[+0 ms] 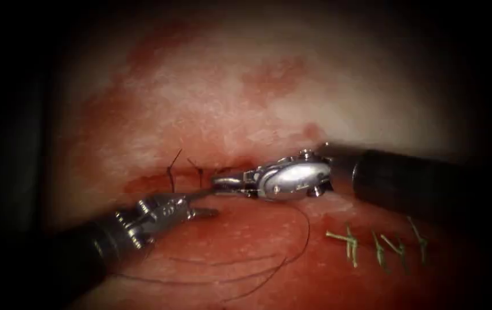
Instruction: Wound Closure
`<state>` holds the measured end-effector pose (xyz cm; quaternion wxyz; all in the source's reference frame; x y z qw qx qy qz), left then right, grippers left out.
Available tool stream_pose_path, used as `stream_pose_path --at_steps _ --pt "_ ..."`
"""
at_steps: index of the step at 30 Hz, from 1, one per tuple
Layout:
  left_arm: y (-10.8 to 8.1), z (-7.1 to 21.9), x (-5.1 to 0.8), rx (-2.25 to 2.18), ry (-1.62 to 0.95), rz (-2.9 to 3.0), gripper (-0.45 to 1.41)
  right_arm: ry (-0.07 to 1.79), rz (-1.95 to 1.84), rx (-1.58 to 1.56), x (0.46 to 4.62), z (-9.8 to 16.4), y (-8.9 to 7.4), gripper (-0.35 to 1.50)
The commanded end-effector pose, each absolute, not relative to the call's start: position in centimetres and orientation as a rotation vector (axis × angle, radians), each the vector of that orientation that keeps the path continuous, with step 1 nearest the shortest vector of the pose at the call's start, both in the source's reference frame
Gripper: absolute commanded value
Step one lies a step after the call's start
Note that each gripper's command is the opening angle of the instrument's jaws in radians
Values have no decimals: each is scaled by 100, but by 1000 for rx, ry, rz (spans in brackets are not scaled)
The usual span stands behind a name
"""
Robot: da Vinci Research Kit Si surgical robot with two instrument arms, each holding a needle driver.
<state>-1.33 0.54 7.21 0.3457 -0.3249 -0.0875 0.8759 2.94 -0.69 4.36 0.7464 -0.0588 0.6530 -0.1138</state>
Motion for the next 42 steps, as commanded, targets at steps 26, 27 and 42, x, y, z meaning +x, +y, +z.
stream_pose_path --at_steps 26,27,42 --pt "57 724 -141 -846 -237 2272 10 1176 515 -214 298 405 -48 -35" --pt "58 724 -141 -846 -239 2272 10 1171 526 -211 297 402 -45 -35" --pt "59 725 -140 -847 -239 2272 14 1360 168 -166 271 393 8 140"
